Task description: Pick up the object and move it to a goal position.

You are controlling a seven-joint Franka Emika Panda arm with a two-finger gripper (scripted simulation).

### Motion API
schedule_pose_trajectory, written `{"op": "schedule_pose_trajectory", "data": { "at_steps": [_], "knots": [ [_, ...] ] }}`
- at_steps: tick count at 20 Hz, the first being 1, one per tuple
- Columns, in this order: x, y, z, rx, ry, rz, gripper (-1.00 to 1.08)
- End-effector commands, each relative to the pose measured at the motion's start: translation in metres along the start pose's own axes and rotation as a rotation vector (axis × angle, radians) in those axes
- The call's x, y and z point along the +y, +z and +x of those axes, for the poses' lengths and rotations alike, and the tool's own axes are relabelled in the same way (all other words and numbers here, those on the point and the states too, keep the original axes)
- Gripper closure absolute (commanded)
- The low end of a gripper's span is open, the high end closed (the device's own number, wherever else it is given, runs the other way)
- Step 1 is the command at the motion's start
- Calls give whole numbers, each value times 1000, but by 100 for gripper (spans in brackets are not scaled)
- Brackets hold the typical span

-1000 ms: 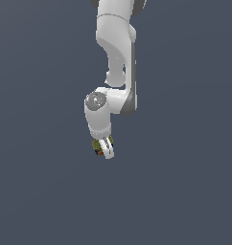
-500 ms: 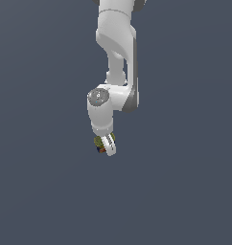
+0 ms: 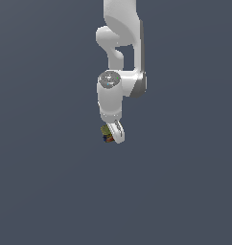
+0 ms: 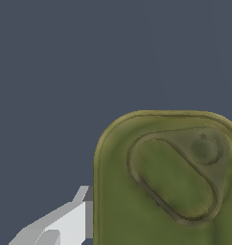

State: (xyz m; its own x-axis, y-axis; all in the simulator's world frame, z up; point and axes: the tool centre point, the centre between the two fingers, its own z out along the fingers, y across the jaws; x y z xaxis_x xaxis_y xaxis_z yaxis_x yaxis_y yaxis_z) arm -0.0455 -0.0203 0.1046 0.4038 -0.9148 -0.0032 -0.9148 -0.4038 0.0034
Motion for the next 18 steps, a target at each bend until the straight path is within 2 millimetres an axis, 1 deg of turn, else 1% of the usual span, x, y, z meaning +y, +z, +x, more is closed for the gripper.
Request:
{"op": "schedule_pose_trajectory", "data": {
  "at_steps": [1,10,14,18],
  "knots": [
    [6,-16,-17,1,-1,5,108],
    [33,-66,-79,3,-1,4,108],
    [42,-84,-100,4,0,4,108],
    [48,-98,-116,5,0,3,108]
  ]
}}
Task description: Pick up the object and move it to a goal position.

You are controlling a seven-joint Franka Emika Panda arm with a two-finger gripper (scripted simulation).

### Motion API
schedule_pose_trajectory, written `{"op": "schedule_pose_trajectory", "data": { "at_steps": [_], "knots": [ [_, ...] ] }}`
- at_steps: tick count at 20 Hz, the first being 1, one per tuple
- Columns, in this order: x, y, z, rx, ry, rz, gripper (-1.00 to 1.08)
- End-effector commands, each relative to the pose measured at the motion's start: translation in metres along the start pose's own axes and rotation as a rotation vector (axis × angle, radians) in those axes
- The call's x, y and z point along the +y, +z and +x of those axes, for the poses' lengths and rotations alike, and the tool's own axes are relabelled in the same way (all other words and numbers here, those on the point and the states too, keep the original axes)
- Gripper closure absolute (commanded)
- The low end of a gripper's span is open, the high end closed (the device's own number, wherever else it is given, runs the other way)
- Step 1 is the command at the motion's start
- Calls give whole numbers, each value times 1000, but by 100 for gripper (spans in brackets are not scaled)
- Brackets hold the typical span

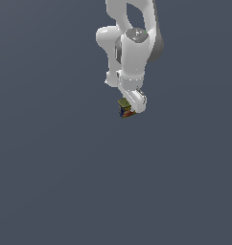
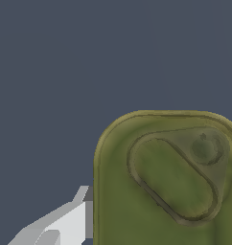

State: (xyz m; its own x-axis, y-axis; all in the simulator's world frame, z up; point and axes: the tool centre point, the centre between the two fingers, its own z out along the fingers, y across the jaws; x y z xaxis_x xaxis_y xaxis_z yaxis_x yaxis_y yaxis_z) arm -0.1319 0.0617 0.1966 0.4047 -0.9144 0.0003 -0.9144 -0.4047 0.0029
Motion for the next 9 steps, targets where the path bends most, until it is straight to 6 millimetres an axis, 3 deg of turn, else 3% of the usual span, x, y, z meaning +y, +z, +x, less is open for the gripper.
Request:
{"op": "schedule_pose_trajectory", "data": {
  "at_steps": [1,9],
  "knots": [
    [3,-9,-9,1,1,3,108],
    [7,-20,-21,1,1,3,108]
  ]
}}
